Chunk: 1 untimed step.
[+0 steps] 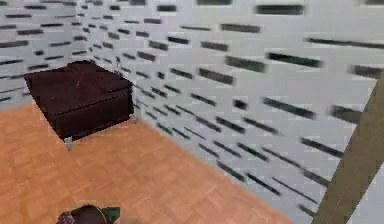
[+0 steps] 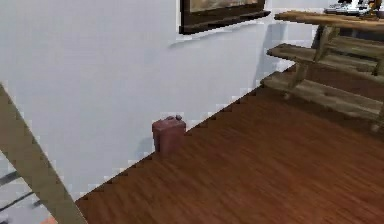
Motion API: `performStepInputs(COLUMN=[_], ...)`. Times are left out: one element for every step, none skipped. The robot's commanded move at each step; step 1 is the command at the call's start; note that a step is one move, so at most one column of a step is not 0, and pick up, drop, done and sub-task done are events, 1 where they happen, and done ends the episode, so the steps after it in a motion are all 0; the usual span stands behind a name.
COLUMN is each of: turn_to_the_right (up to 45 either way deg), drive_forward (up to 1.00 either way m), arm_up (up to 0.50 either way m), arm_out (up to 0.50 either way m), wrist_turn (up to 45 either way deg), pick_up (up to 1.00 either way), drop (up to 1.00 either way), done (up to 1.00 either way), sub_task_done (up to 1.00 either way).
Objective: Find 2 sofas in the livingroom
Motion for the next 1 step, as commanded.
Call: performStepInputs(turn_to_the_right=[0.0], drive_forward=[0.65], arm_up=[0.00], arm_out=[0.00], wrist_turn=[0.0], pick_up=[0.00], drop=[0.00], done=[0.00], sub_task_done=[0.00])
